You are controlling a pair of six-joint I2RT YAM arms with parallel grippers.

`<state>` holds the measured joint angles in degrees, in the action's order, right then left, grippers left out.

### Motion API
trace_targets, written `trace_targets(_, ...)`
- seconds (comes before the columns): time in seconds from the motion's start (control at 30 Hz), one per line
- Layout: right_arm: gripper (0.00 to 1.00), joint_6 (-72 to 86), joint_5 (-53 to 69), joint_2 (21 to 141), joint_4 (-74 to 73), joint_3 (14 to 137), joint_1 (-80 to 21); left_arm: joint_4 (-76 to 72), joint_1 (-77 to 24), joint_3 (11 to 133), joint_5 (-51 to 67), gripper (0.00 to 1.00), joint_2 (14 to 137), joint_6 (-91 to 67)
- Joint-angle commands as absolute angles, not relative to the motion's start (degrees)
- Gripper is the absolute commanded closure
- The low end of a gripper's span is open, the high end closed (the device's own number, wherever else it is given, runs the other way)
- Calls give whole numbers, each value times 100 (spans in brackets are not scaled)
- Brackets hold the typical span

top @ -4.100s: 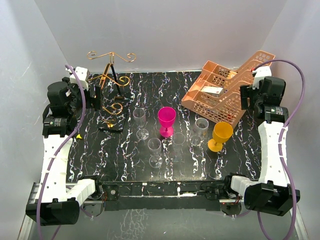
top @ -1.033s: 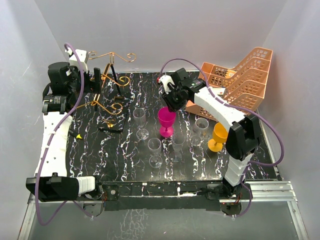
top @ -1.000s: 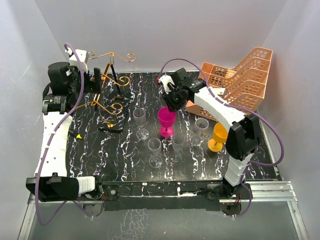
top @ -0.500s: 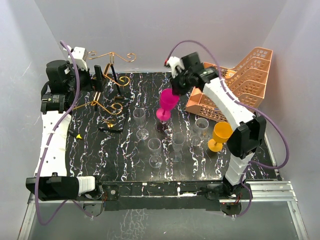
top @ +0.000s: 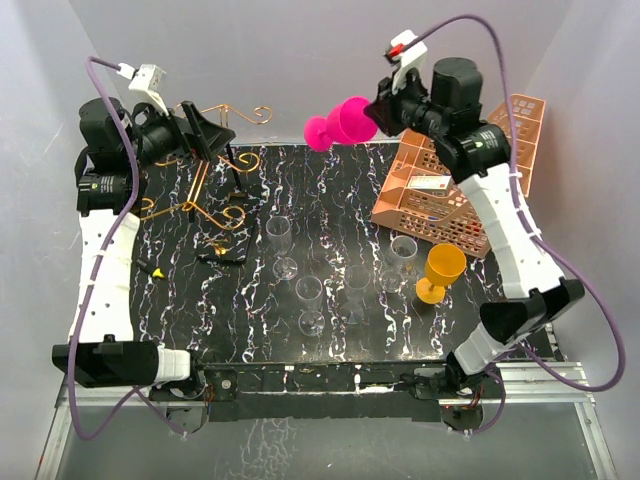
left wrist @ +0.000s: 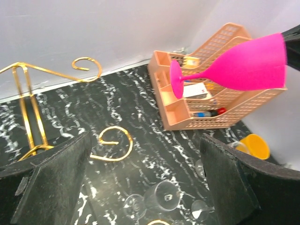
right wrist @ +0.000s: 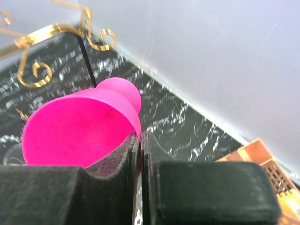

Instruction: Place the wine glass upside down on the wine glass rack

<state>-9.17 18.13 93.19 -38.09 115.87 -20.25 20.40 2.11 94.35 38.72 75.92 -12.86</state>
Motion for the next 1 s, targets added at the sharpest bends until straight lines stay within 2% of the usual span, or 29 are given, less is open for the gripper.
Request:
trace_targets(0.0,92,-335,2056,8989,-2665,12019,-2036,1168,109,9329,4684,5,7734,-2249)
trace_targets(0.43,92,561,3193,9020,-2316,12073,-2038,514,-558,9143,4564,13,8142,-2970)
trace_targets(0.53,92,650,3325,8991,-2282,12040,-2039,494,-650,9129,4474,18,8209,-3011)
trace_targets(0.7,92,662,3446,8950,-2226,11859,-2035,163,-710,9091,4660,31,8290,-3368)
trace_targets(0.97,92,580,3198,8945,-2252,11755,-2037,232,-747,8958,4566,29,8121,-3232)
